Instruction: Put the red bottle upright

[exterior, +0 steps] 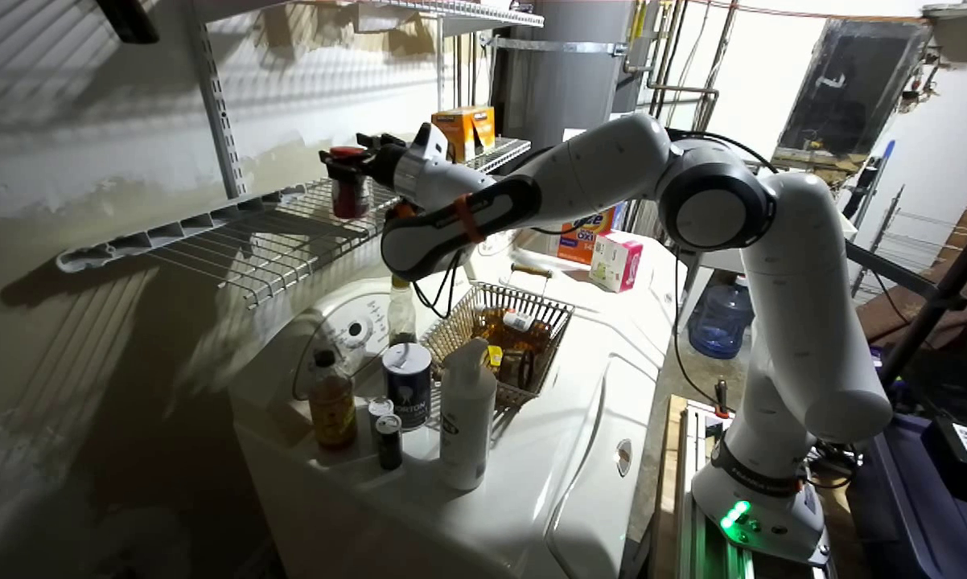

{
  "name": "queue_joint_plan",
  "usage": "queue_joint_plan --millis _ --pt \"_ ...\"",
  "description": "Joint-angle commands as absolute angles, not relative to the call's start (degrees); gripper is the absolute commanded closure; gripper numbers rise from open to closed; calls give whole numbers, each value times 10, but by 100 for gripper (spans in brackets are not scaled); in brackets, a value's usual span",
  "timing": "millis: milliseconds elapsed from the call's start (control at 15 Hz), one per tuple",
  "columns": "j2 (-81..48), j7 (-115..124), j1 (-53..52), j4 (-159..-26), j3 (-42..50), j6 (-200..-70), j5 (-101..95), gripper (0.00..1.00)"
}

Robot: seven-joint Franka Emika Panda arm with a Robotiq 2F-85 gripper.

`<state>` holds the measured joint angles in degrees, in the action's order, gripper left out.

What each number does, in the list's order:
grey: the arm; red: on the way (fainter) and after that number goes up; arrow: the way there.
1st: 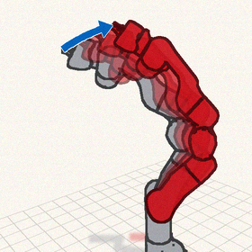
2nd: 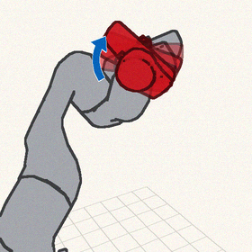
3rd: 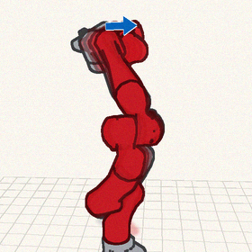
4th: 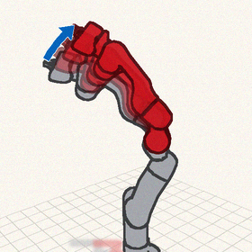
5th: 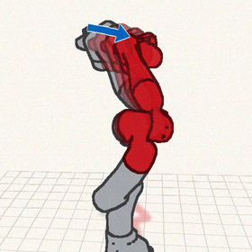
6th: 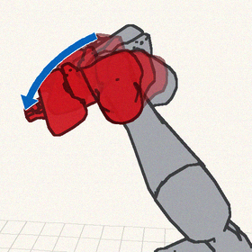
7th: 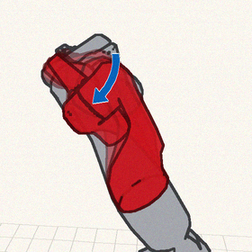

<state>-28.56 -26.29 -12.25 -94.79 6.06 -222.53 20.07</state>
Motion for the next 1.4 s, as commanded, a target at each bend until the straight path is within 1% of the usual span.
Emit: queue_joint_plan --millis 0,533,933,1133,1333 --pt "-257 -301 -143 -960 68 -2186 252 0" --pt "-199 -411 -197 -970 100 -2082 409 0" --pt "-139 -449 -234 -968 126 -1988 490 0" --pt "-113 -480 -264 -978 164 -1951 522 0" --pt "-83 -484 -308 -1008 228 -1881 546 0"
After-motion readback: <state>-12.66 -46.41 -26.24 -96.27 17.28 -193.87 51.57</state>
